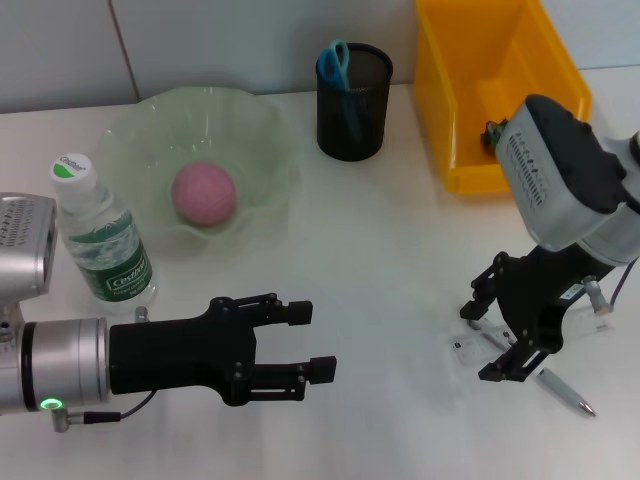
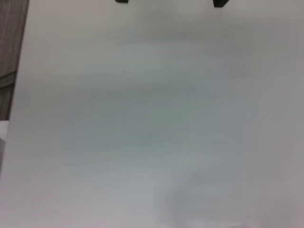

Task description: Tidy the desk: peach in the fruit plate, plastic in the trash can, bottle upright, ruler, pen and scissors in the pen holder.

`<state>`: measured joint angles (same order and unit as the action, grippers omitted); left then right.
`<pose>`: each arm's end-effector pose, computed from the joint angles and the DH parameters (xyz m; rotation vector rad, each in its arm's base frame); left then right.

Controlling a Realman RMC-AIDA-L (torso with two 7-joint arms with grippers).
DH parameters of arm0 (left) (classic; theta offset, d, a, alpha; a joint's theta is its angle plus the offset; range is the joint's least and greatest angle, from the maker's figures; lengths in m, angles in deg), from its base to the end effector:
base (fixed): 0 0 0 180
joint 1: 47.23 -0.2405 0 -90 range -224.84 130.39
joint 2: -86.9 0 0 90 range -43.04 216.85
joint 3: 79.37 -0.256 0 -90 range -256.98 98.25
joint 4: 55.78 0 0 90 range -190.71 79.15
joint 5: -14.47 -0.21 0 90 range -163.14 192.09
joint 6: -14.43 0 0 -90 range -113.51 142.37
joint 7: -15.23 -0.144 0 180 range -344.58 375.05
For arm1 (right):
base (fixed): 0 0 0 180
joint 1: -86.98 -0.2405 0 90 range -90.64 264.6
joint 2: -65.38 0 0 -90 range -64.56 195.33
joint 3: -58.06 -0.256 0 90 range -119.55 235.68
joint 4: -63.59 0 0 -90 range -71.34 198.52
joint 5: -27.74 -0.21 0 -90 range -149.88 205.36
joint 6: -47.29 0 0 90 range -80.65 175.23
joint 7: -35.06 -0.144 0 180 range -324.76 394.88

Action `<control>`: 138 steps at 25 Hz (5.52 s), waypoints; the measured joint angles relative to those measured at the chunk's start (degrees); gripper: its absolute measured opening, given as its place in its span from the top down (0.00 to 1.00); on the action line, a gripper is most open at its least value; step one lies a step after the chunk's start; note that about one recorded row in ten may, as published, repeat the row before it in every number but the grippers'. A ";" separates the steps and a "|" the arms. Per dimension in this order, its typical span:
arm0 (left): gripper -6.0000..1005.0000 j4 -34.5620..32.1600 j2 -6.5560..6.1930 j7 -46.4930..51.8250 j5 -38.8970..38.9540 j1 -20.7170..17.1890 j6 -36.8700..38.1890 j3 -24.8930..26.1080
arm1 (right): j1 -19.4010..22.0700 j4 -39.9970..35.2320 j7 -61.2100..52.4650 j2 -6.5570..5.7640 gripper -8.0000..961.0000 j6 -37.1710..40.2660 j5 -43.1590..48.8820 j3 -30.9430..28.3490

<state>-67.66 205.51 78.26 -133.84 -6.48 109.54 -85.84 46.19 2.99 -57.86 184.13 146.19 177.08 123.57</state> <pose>-0.2407 0.2945 -0.0627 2.9210 0.6105 0.8998 0.2123 0.3473 0.0015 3.0298 -0.0561 0.6046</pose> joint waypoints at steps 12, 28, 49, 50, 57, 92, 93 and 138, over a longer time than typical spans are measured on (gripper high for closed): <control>0.20 0.20 0.05 0.00 0.13 -0.06 -0.12 0.05 | -0.12 2.51 0.65 0.16 0.23 -5.39 -0.16 6.39; 0.20 0.45 0.04 0.06 0.13 -0.07 -0.11 0.05 | -0.71 3.04 0.73 0.46 0.24 -6.73 -0.38 8.39; 0.20 0.33 0.04 1.37 0.38 -0.04 0.26 0.05 | -0.31 2.63 1.03 0.52 0.49 -8.27 -0.54 9.23; 0.20 0.29 0.04 1.46 0.45 -0.05 0.28 0.05 | -0.31 2.63 1.03 0.52 0.52 -8.27 -0.54 9.23; 0.20 0.38 0.04 1.49 0.66 -0.13 0.47 -0.01 | 0.02 -0.42 0.47 0.36 0.60 -5.76 -1.92 6.93; 0.20 0.71 0.06 -0.68 0.63 -0.49 1.00 -0.47 | -2.23 19.80 27.37 0.32 0.57 -32.84 -70.17 -24.80; 0.20 0.71 0.08 -0.68 0.63 -0.50 1.00 -0.47 | -3.41 23.44 32.00 0.35 0.57 -35.15 -74.74 -23.86; 0.20 1.42 0.04 0.17 0.74 -0.67 0.87 -0.03 | -14.33 45.81 48.67 0.87 0.53 -52.77 -86.07 -21.67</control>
<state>-66.24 205.55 78.43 -133.09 -7.15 110.41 -85.87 31.87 48.80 -9.19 184.99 93.43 91.01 101.91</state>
